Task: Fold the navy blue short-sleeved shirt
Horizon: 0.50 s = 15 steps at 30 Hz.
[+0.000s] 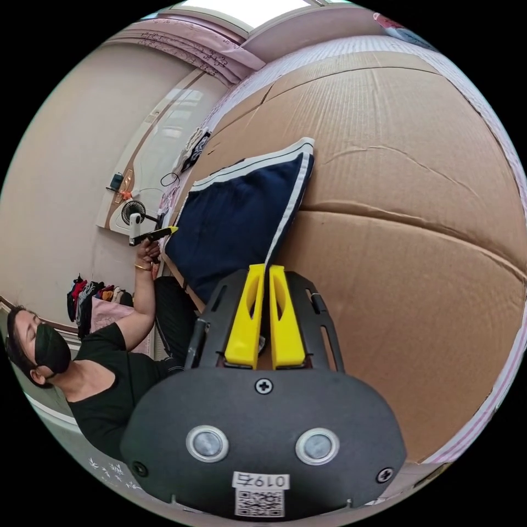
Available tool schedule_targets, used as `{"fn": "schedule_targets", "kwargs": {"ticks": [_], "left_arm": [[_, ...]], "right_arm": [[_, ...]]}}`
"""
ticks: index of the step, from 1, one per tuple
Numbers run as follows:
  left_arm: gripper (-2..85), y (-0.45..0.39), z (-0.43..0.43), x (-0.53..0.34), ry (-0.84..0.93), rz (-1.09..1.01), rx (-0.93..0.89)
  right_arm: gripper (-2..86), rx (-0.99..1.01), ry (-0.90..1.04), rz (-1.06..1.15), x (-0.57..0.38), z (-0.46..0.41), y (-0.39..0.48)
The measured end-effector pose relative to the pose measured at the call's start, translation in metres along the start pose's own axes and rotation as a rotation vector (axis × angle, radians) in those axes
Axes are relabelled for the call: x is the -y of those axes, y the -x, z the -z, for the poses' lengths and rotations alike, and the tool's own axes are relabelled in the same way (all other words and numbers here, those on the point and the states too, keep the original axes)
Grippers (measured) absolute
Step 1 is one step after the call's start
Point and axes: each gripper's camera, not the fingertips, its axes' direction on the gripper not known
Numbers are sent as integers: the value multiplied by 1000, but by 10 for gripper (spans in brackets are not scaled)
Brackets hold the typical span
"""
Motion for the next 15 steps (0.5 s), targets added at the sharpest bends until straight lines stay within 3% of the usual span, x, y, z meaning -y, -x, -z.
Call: {"fn": "schedule_targets", "kwargs": {"ticks": [8, 15], "left_arm": [[76, 10, 16, -39, -53, 30, -126], [80, 0, 11, -75, -49, 44, -91]], "right_arm": [[83, 92, 4, -26, -37, 20, -27], [85, 108, -28, -20, -61, 41, -39]]}}
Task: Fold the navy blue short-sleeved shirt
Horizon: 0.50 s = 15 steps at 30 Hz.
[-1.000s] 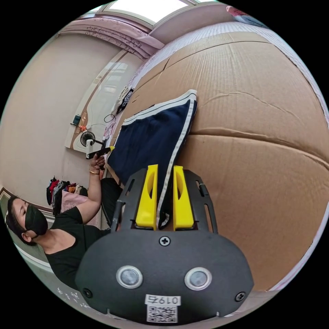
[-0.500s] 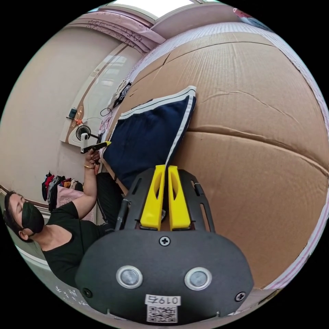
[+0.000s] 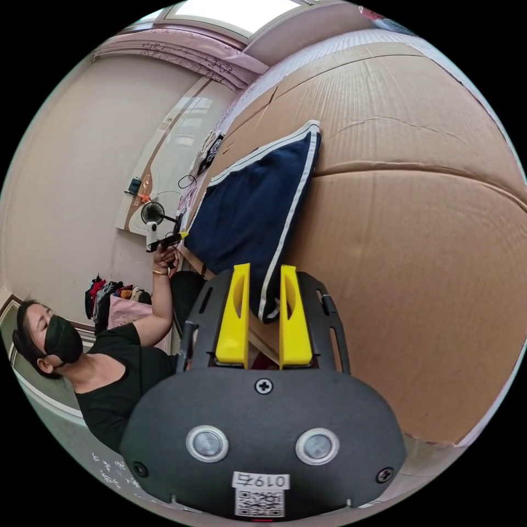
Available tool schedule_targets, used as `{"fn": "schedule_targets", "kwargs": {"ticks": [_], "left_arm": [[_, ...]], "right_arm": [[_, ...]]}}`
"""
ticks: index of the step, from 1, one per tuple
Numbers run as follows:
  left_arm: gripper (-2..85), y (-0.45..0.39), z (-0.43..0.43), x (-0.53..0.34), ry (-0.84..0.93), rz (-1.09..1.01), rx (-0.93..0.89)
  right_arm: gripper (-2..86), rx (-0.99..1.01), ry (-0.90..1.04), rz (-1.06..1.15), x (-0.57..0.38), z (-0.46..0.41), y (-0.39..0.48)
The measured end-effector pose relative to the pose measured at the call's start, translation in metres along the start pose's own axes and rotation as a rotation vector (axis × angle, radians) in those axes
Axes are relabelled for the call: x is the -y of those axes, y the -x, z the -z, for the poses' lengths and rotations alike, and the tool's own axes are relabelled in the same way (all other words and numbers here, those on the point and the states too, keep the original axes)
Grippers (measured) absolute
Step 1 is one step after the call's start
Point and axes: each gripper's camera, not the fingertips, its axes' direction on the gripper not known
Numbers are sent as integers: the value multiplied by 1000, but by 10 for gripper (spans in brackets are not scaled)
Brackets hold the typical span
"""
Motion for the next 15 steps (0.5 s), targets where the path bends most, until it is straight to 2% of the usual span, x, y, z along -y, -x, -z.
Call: {"fn": "schedule_targets", "kwargs": {"ticks": [15], "left_arm": [[30, 11, 5, -45, -2, 8, 21]], "right_arm": [[31, -27, -17, 25, -22, 27, -39]]}}
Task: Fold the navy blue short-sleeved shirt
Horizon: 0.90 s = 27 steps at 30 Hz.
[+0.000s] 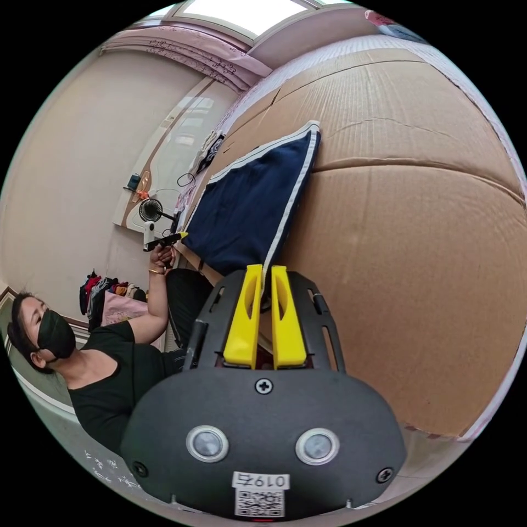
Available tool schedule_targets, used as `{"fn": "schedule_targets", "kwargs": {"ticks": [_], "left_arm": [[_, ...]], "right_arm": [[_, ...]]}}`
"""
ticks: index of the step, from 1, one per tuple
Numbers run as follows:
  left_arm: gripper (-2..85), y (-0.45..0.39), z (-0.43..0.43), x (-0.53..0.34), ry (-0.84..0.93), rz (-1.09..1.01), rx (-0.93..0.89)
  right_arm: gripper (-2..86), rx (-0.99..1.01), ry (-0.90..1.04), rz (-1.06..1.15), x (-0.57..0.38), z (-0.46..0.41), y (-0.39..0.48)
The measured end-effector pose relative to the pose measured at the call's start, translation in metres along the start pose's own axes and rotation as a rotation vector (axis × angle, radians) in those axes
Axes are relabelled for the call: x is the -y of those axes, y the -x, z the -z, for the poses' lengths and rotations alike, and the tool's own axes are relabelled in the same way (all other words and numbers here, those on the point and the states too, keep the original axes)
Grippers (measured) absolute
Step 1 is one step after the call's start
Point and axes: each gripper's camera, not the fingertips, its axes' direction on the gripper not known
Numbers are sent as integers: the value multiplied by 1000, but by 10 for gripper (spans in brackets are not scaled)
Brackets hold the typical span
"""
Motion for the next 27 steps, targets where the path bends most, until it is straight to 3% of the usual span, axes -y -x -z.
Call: {"fn": "schedule_targets", "kwargs": {"ticks": [10, 27], "left_arm": [[47, 3, 11, -33, -50, -18, -51], [42, 13, 12, -59, -64, -4, -55]], "right_arm": [[74, 52, -31, -11, -30, 13, -36], [70, 49, -40, 49, -77, 6, -90]]}}
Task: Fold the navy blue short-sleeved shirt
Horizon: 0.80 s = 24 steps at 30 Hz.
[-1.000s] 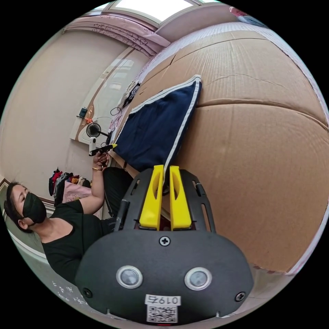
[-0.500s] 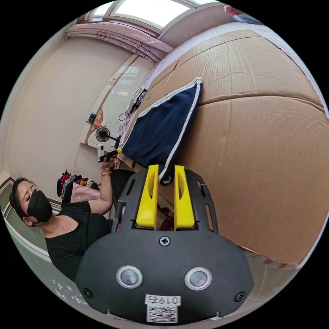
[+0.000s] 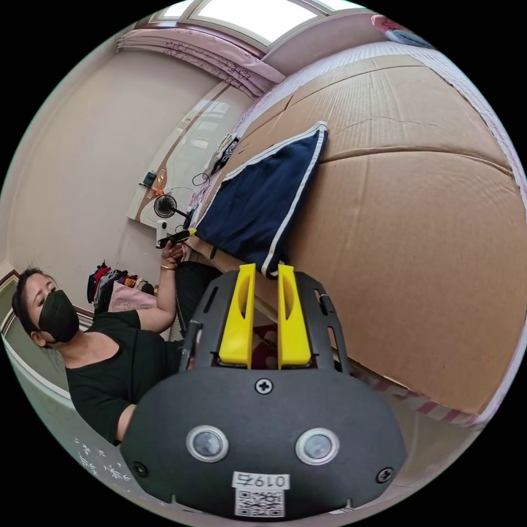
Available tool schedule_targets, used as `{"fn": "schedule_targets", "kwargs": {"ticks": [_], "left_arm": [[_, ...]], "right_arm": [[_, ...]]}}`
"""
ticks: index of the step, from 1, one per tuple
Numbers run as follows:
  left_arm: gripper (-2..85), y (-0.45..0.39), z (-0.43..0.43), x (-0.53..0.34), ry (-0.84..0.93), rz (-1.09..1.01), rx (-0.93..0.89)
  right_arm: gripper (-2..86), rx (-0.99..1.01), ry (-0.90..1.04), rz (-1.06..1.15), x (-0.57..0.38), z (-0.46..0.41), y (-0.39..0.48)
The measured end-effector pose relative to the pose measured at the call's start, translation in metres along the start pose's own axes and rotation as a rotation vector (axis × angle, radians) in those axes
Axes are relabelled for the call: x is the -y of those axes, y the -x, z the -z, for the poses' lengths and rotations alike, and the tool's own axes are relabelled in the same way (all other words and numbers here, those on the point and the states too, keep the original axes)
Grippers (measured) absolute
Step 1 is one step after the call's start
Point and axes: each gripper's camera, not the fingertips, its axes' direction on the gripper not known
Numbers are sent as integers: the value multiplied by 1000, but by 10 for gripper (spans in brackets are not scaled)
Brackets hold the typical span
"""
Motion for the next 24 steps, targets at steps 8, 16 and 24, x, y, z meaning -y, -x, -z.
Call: {"fn": "schedule_targets", "kwargs": {"ticks": [8, 16, 24], "left_arm": [[34, 1, -3, -3, 10, -7, -8], [18, 15, -4, -4, 36, 3, -30], [17, 15, -4, 1, 66, -33, 9]], "right_arm": [[68, 46, 68, 31, -2, -50, -35], [14, -222, 278, 320, 10, -83, -7], [12, -448, 498, 510, 13, -142, 16]]}}
